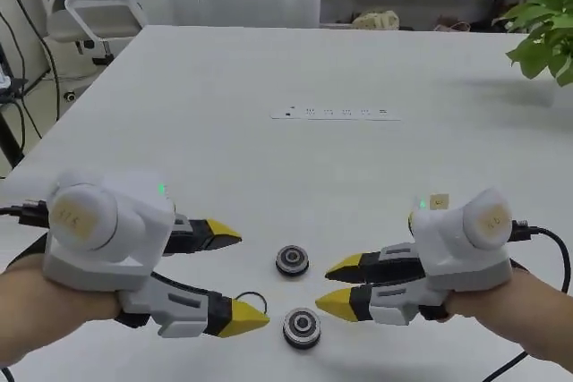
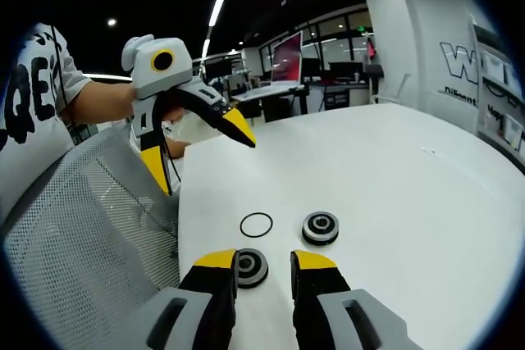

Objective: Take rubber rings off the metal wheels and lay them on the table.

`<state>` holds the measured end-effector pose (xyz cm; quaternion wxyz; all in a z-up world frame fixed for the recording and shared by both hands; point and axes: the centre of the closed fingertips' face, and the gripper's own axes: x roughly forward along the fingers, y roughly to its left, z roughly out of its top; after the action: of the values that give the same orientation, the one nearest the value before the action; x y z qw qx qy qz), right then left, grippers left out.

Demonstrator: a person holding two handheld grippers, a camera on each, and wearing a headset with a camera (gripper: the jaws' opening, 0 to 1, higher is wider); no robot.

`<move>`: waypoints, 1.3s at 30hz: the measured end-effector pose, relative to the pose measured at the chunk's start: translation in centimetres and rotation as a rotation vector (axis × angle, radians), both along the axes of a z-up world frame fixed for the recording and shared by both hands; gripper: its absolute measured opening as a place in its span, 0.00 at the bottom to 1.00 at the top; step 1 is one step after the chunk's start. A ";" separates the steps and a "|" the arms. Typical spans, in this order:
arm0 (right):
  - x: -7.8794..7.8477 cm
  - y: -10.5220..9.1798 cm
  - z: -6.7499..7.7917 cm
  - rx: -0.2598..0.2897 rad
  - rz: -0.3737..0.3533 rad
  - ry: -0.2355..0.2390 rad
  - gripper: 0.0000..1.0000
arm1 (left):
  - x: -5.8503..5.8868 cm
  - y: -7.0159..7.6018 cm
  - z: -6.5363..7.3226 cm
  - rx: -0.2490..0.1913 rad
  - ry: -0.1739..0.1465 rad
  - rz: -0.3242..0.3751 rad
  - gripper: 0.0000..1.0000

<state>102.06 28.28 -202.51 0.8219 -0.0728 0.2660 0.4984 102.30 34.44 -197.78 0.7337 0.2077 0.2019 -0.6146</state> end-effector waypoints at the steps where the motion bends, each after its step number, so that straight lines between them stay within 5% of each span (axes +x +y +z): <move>1: 0.0 0.0 -0.1 -0.002 0.002 0.000 0.23 | 0.0 -0.1 0.0 0.000 0.001 -0.001 0.56; 39: -1.4 0.0 -2.8 -0.050 0.051 0.033 0.30 | -0.4 -2.8 -3.5 0.063 0.043 -0.076 0.51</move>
<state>100.71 28.32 -205.30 0.8024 -0.0917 0.2902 0.5134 101.89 31.63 -201.29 0.6984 0.2253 0.2289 -0.6397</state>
